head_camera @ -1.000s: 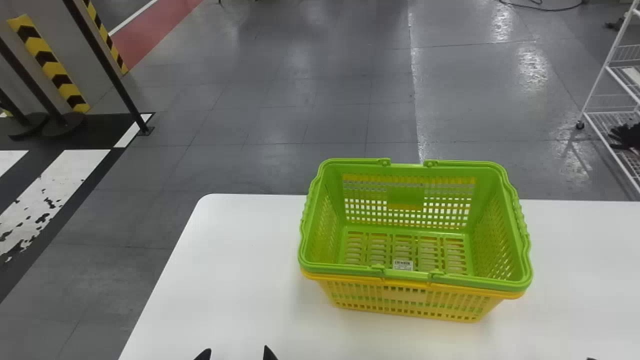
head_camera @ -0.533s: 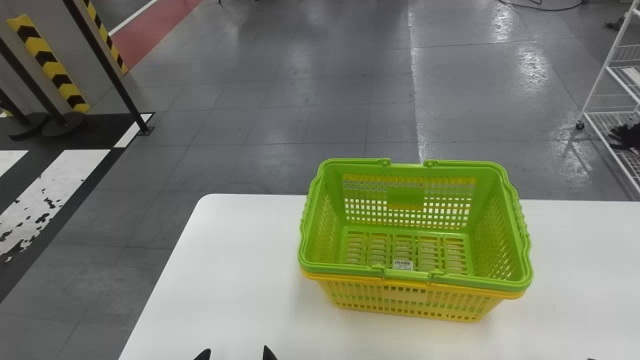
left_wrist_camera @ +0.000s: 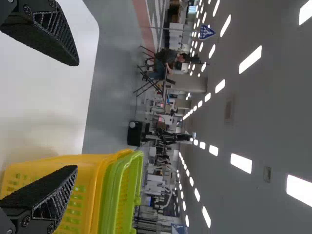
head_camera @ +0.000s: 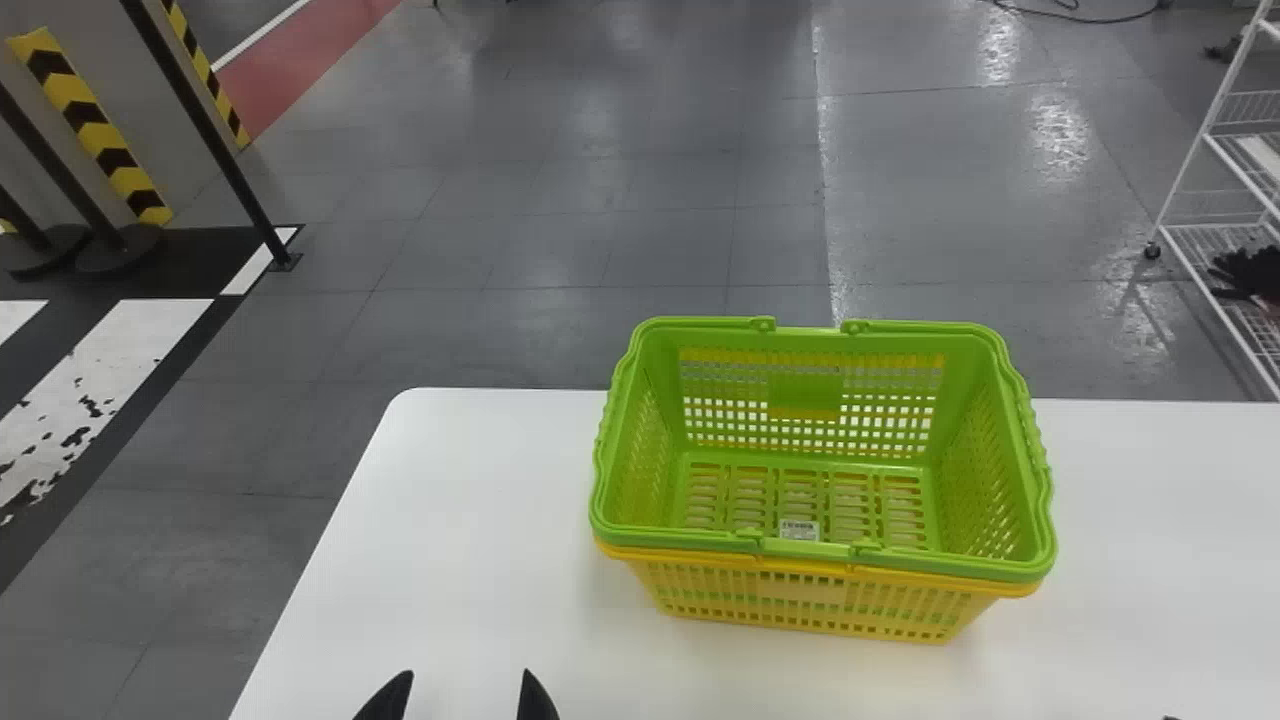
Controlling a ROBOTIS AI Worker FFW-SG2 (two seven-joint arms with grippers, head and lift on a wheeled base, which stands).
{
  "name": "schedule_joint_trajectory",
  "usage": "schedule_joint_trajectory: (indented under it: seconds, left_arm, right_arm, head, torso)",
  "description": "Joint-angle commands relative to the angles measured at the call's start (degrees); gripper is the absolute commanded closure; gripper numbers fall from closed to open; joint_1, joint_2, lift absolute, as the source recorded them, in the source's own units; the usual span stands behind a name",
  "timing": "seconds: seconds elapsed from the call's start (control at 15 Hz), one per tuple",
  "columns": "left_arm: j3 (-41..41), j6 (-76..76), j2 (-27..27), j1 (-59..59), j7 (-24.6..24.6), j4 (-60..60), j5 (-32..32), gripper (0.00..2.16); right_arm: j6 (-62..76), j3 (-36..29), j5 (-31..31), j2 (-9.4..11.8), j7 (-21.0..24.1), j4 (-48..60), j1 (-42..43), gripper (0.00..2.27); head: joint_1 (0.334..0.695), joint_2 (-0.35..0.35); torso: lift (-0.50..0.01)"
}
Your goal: Grasp handle with right gripper to insert into left gripper then lift and swing left to center
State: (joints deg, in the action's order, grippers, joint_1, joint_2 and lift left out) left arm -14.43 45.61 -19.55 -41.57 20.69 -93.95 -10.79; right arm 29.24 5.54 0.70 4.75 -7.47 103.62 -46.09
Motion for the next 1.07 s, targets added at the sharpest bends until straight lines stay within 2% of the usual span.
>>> schedule_joint_trajectory:
  seconds: [0.0,0.53,0.73,1.0]
  left_arm:
    - [1.6,-0.75,-0.05,0.0,0.06,-2.2,1.03,0.05]
    - [10.39,-24.83,-0.58,1.06,-3.19,-19.52,0.77,0.14]
    - [13.38,-36.08,-0.67,3.6,-6.53,-25.14,-1.7,0.14]
    - [16.9,-52.78,-0.76,8.09,-12.77,-29.45,-8.11,0.14]
  right_arm:
    - [-0.03,-0.09,0.0,0.0,0.0,0.0,-0.05,0.1]
    - [-0.2,-0.09,0.0,0.0,0.0,0.0,-0.22,0.1]
    - [-0.2,-0.09,-0.09,0.0,0.0,0.0,-0.49,0.1]
    - [-0.55,0.0,-0.18,0.0,0.0,0.09,-0.49,0.1]
  head:
    - [0.695,0.199]
    - [0.695,0.217]
    - [0.695,0.214]
    - [0.695,0.206]
  torso:
    - [-0.093]
    - [-0.093]
    - [-0.093]
    - [-0.093]
